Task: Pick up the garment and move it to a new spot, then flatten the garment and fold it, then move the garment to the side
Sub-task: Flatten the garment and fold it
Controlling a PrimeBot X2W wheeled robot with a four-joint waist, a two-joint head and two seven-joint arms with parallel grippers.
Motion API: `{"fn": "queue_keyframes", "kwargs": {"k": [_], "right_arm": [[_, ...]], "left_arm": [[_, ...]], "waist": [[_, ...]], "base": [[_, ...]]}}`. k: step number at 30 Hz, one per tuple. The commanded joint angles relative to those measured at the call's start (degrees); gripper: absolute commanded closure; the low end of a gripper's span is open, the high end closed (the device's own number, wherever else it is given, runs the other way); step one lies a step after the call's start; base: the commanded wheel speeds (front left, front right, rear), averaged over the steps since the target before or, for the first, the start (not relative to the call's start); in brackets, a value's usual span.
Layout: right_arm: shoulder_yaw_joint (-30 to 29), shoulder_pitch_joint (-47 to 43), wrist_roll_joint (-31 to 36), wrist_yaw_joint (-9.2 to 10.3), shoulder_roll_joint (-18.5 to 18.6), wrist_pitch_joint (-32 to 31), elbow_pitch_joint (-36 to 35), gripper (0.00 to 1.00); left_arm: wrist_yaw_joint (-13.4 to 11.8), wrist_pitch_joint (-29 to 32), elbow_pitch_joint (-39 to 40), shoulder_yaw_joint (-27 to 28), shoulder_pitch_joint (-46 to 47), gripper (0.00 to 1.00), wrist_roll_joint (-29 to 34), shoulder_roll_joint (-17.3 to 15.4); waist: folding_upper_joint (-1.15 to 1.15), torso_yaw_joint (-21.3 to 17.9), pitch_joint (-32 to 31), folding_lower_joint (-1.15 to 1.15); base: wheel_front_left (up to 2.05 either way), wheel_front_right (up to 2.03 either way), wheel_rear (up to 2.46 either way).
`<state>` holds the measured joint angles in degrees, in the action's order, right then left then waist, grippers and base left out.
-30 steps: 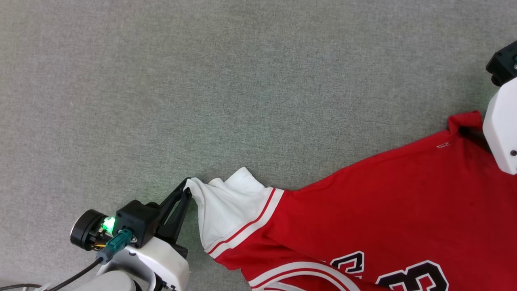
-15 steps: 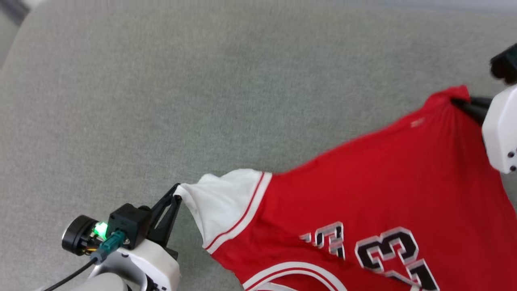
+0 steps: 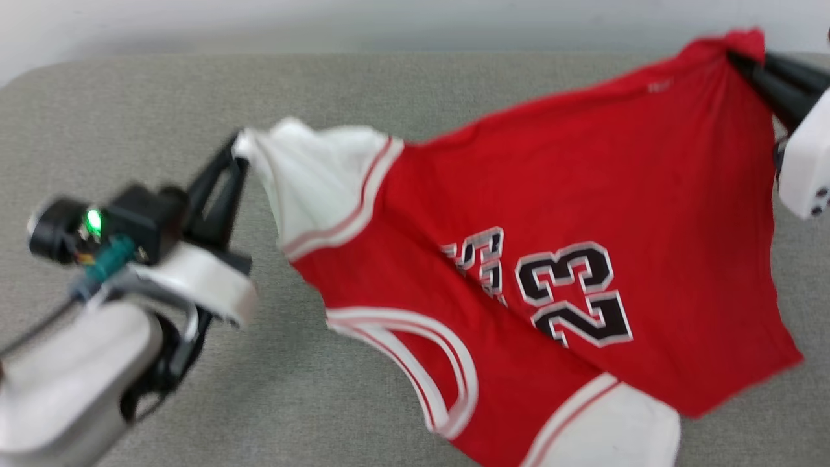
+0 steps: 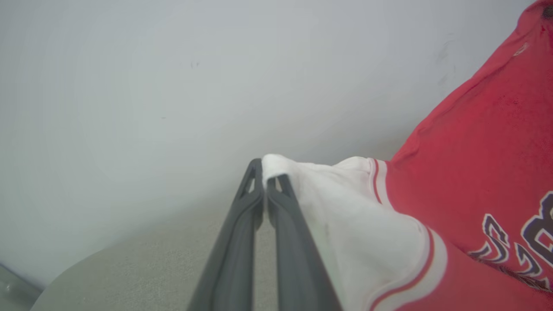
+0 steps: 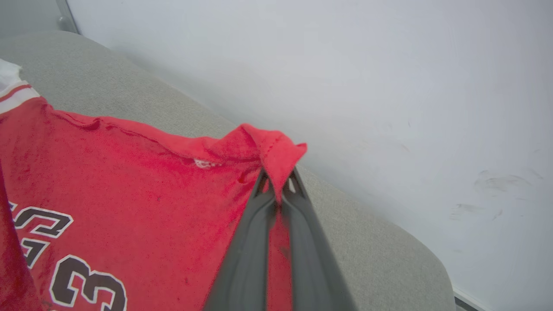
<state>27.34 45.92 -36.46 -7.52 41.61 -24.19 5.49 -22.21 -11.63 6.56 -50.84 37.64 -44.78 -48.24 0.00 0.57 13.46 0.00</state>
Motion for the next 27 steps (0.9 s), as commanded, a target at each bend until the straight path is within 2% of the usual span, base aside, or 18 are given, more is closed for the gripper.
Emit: {"fn": "queue_keyframes", "kwargs": {"k": [1,4,12,19,24,27], "right_arm": [[-0.56,1.74,0.96,0.06,-1.06,0.22,-0.19,1.0],[-1.72,5.36,3.81,0.06,-3.23,0.03,-0.19,1.0],[-3.83,20.05,10.25,0.06,-9.21,-0.17,4.74,1.0],[-4.13,34.49,14.24,0.06,-11.74,1.05,11.32,1.0],[-4.62,44.6,17.09,0.06,-13.0,1.91,16.79,1.0],[-4.6,50.2,18.47,0.06,-14.79,3.13,20.48,1.0]], "left_arm": [[0.54,0.4,-0.59,0.82,2.21,1.0,-0.02,0.37],[2.46,2.16,-3.3,1.72,8.3,1.0,1.51,0.4],[8.34,5.42,-11.47,4.82,26.81,1.0,3.26,4.73],[13.55,7.71,-19.38,6.56,44.67,1.0,5.73,8.84],[16.29,8.18,-25.24,7.83,57.07,1.0,7.57,11.76],[17.65,8.16,-28.65,8.16,63.62,1.0,9.1,12.38]], "waist": [[0.0,-0.74,1.0,0.0],[0.0,-1.65,2.9,0.0],[0.0,-2.47,9.38,0.0],[0.0,-1.89,15.1,0.0],[0.0,-1.75,18.31,0.0],[0.0,-1.97,19.79,0.0]], "base": [[0.0,0.0,0.0],[0.0,0.0,0.0],[0.0,0.0,0.0],[0.0,0.0,0.0],[0.0,0.0,0.0],[0.0,0.0,0.0]]}}
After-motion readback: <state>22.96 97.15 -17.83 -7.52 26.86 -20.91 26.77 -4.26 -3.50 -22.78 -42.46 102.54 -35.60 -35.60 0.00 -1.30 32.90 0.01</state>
